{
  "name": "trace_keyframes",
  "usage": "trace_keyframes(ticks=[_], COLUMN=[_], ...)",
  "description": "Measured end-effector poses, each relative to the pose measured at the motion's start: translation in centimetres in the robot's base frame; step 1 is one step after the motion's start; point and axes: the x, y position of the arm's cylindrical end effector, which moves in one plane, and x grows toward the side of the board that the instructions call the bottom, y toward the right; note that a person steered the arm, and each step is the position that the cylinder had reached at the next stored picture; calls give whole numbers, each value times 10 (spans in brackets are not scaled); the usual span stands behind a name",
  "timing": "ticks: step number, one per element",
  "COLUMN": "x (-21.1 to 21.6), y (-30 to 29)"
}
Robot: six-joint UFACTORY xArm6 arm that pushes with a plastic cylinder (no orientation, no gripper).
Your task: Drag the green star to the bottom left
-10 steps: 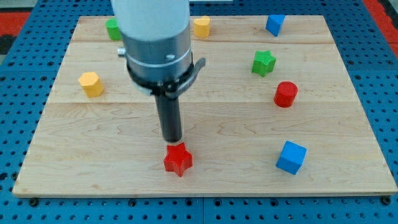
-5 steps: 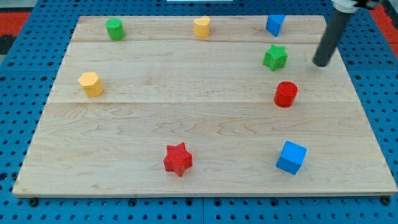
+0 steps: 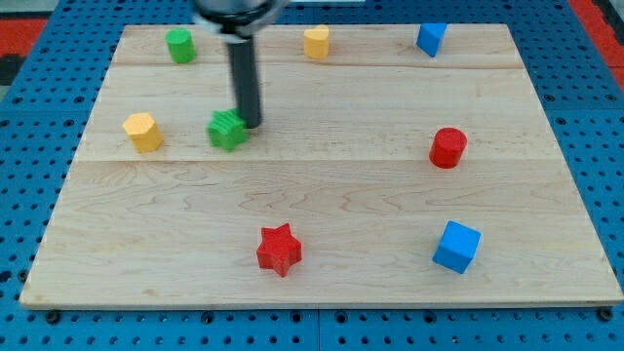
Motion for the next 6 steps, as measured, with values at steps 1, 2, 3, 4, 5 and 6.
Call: trace_keyframes(ticks=[1, 2, 3, 4, 5, 6], x=[-35, 8, 75, 79, 81, 117], y=[-5, -42, -63, -43, 22, 6])
